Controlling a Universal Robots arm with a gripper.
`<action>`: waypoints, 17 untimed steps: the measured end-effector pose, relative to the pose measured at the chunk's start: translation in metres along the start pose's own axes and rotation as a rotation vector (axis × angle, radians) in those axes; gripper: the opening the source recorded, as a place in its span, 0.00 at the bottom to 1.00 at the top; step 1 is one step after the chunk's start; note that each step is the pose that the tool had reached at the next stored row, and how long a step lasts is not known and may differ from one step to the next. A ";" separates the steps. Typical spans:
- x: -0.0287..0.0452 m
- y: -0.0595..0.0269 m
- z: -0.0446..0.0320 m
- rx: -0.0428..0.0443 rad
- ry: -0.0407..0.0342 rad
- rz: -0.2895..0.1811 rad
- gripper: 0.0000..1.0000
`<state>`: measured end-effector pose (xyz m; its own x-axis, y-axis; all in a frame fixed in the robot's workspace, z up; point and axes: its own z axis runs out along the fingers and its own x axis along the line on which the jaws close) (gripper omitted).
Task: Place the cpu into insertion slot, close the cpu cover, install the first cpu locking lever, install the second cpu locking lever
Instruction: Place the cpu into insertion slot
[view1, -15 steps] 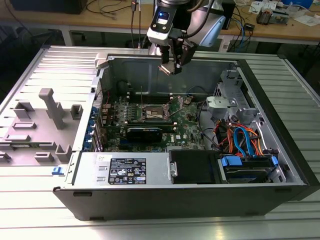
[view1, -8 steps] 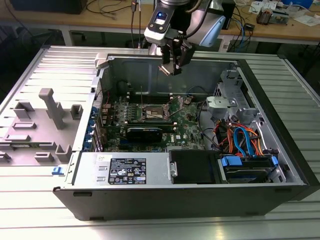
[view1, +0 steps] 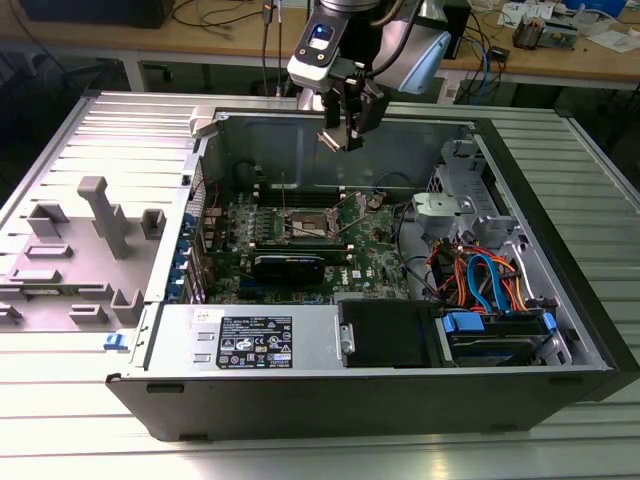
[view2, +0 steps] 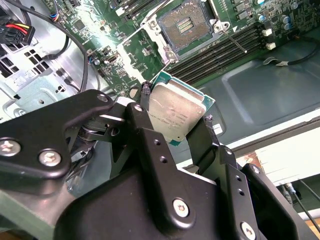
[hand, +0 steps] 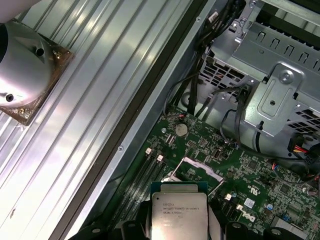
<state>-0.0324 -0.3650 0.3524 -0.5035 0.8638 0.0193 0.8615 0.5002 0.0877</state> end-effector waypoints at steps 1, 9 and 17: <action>0.0000 0.0000 0.0000 0.0000 0.0000 0.000 0.55; 0.0002 -0.0003 0.0002 -0.0002 -0.0009 0.010 0.55; 0.0000 -0.0006 0.0039 -0.0024 -0.0105 0.120 0.55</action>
<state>-0.0326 -0.3650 0.3485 -0.3962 0.9179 0.0194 0.9152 0.3932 0.0878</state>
